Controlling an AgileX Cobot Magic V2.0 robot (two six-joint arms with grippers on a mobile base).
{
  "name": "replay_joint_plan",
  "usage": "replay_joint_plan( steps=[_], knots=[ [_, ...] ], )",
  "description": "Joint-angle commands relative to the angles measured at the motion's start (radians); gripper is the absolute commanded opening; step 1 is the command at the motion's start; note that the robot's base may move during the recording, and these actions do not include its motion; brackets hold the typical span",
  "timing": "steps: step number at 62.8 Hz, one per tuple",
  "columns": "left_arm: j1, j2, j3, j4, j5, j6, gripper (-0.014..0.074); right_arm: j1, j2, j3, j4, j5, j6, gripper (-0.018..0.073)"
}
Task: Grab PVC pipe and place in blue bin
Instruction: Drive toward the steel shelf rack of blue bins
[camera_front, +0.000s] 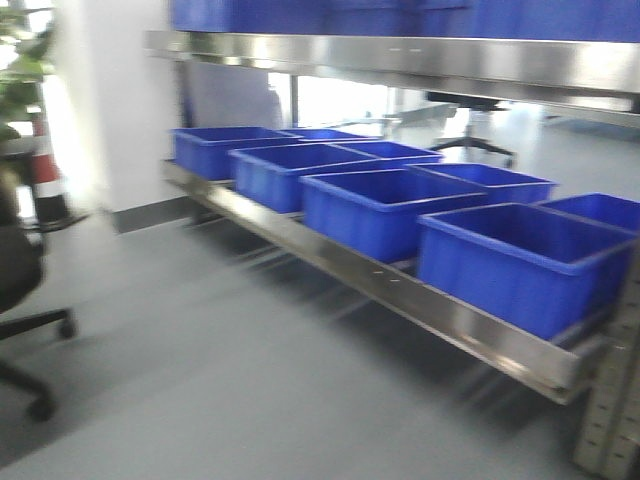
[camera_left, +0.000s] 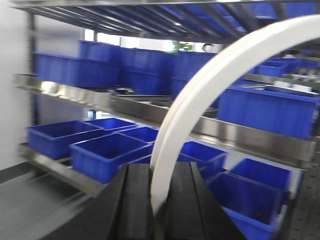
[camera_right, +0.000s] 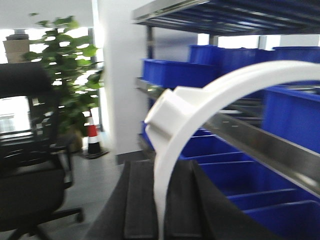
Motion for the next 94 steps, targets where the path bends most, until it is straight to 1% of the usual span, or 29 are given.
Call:
replay_joint_plan(
  steps=[1, 94],
  knots=[
    [-0.003, -0.002, -0.001, -0.009, -0.032, -0.002, -0.0111, 0.001, -0.001, 0.003, -0.01, -0.027, -0.002, -0.0167],
    [-0.003, -0.002, -0.001, -0.009, -0.032, -0.002, -0.0111, 0.001, -0.001, 0.003, -0.01, -0.028, -0.002, -0.0167]
  ],
)
